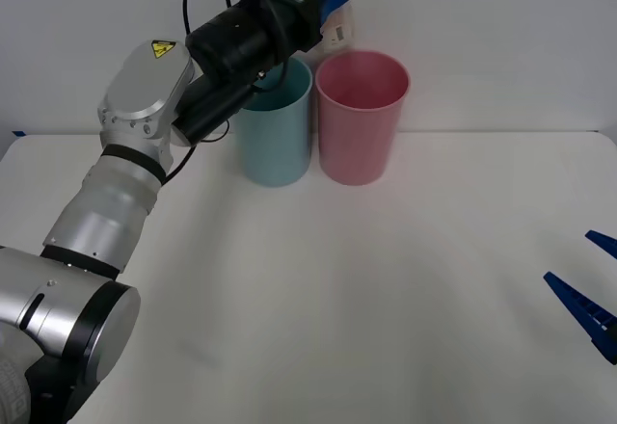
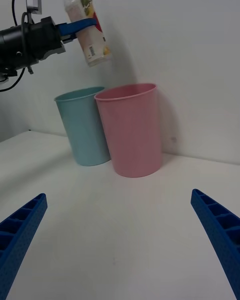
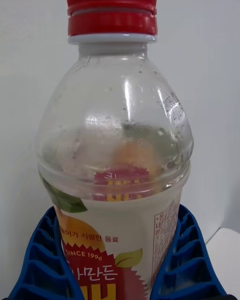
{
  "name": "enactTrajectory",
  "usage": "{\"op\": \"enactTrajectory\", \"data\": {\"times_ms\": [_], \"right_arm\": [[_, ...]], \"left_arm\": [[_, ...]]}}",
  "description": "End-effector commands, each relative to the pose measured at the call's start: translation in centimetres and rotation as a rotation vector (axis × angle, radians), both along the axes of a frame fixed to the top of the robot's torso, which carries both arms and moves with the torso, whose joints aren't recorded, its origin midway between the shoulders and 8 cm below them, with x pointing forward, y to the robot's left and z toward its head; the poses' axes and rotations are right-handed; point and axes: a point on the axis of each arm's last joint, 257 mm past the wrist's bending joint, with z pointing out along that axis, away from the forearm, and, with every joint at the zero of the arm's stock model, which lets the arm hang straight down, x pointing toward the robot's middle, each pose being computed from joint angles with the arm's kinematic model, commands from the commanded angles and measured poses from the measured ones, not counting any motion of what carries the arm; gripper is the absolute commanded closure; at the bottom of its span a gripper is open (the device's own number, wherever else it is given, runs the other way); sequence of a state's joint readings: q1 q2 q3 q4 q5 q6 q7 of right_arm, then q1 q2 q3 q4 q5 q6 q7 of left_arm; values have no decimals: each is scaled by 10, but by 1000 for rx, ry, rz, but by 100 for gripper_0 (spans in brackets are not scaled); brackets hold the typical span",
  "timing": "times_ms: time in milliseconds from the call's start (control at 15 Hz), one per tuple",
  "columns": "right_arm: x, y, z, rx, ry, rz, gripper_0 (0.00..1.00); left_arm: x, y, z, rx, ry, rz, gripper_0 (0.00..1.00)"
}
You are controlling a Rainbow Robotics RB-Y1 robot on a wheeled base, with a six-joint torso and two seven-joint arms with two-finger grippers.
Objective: Grasp the object on the table and drop it into the matching bin: aluminum can to the light blue bin, PET bottle to the pink bin.
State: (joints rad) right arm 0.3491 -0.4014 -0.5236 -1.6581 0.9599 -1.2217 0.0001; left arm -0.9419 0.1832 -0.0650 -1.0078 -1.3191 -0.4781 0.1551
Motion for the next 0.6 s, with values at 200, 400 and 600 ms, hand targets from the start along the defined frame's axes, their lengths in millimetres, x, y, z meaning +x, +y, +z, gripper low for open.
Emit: {"op": "enactTrajectory", "data": {"times_ms": [200, 400, 600], "right_arm": [[0, 0, 0, 0, 0, 0, 0], [0, 0, 0, 0, 0, 0, 0], [0, 0, 0, 0, 0, 0, 0]], "left_arm": [[22, -39, -5, 86, -10, 87, 99], [18, -61, -12, 98, -4, 103, 98], [14, -73, -21, 111, 5, 108, 98]]}}
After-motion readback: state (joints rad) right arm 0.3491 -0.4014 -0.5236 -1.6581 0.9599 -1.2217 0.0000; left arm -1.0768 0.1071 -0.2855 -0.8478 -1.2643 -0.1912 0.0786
